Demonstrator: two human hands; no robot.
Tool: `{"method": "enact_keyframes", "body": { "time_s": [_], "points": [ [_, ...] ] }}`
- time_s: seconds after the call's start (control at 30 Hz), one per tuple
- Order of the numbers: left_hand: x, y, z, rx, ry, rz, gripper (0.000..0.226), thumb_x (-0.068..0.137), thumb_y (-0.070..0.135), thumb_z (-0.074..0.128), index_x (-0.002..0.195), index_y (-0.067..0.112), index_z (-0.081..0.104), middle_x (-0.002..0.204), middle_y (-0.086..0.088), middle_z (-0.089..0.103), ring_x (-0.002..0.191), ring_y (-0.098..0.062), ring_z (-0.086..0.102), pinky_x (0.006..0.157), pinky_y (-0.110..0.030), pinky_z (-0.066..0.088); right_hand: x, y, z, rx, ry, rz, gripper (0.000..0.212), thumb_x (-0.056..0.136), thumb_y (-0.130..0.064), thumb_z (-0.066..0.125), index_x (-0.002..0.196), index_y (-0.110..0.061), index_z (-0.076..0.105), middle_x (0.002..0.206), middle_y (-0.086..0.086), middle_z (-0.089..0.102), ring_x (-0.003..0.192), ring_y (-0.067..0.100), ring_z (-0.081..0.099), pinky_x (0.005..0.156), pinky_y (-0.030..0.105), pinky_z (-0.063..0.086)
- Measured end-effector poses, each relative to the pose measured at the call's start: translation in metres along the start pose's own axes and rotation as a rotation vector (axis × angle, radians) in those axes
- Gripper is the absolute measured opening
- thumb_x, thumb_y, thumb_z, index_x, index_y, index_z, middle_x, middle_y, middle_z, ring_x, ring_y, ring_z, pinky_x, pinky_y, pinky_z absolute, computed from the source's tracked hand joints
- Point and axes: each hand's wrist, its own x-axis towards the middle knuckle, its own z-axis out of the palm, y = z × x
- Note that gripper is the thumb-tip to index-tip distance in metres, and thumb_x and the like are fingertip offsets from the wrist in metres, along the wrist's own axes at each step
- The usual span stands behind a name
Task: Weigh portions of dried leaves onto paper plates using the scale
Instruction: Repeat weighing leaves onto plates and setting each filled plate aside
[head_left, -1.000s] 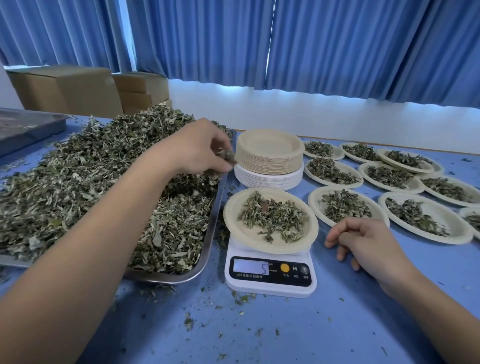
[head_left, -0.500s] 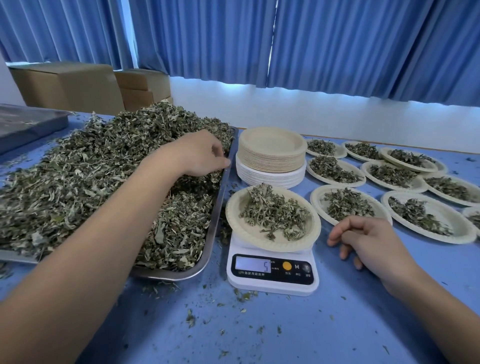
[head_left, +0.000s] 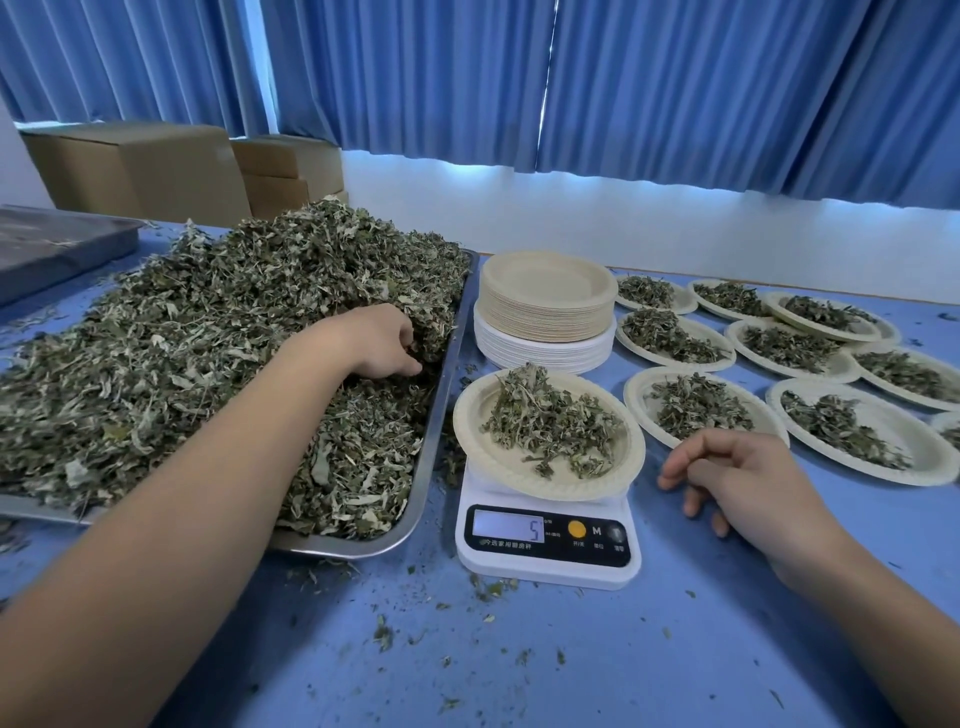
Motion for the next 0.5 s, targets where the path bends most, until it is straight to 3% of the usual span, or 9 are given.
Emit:
{"method": "enact_keyframes", "body": {
  "time_s": [0.17,0.27,0.33,0.43,0.5],
  "points": [
    [0.0,-0.002,0.007,0.043,-0.09,0.032,0.05,0.086,0.035,0.079,0.129,0.018,0.06,0.122,-0.005,0.059,0.104,-0.024,0.055,0.093,-0.035,0.046,0.001,0.002,-0.001,-0.005,-0.011,-0.015,0.039,0.087,0.014,0.049,0.069,-0.011,0.072,0.076,0.01,0.075,0.048,0.015,0.055,0.037,0.024,0.038],
    [0.001,0.002,0.004,-0.059,0.245,0.118,0.042,0.084,0.029,0.08,0.122,0.021,0.064,0.122,-0.005,0.058,0.105,-0.024,0.056,0.091,-0.035,0.047,0.001,0.003,0.0,-0.008,-0.017,-0.023,0.04,0.087,0.014,0.05,0.069,-0.014,0.073,0.075,0.009,0.075,0.049,0.014,0.056,0.036,0.025,0.038],
    [0.002,0.006,0.002,-0.047,0.406,0.133,0.046,0.084,0.026,0.08,0.126,0.024,0.062,0.134,-0.012,0.05,0.118,-0.031,0.052,0.099,-0.043,0.047,0.001,0.003,0.001,-0.012,-0.013,-0.026,0.04,0.087,0.014,0.05,0.069,-0.014,0.073,0.075,0.009,0.075,0.049,0.014,0.056,0.036,0.025,0.038],
    [0.0,0.007,0.007,-0.014,0.257,0.116,0.057,0.085,0.027,0.079,0.137,0.026,0.056,0.145,-0.012,0.044,0.13,-0.035,0.047,0.108,-0.05,0.043,0.001,0.004,0.001,-0.019,-0.009,-0.021,0.04,0.087,0.013,0.05,0.069,-0.014,0.072,0.076,0.009,0.075,0.049,0.015,0.056,0.037,0.025,0.038],
    [-0.004,0.009,0.009,-0.08,0.297,0.144,0.039,0.09,0.024,0.073,0.128,0.022,0.063,0.134,-0.008,0.059,0.115,-0.028,0.06,0.099,-0.043,0.051,0.0,0.003,0.001,0.004,0.006,-0.023,0.036,0.089,0.011,0.051,0.072,-0.012,0.072,0.077,0.009,0.075,0.05,0.016,0.057,0.037,0.026,0.038]
  ]
}}
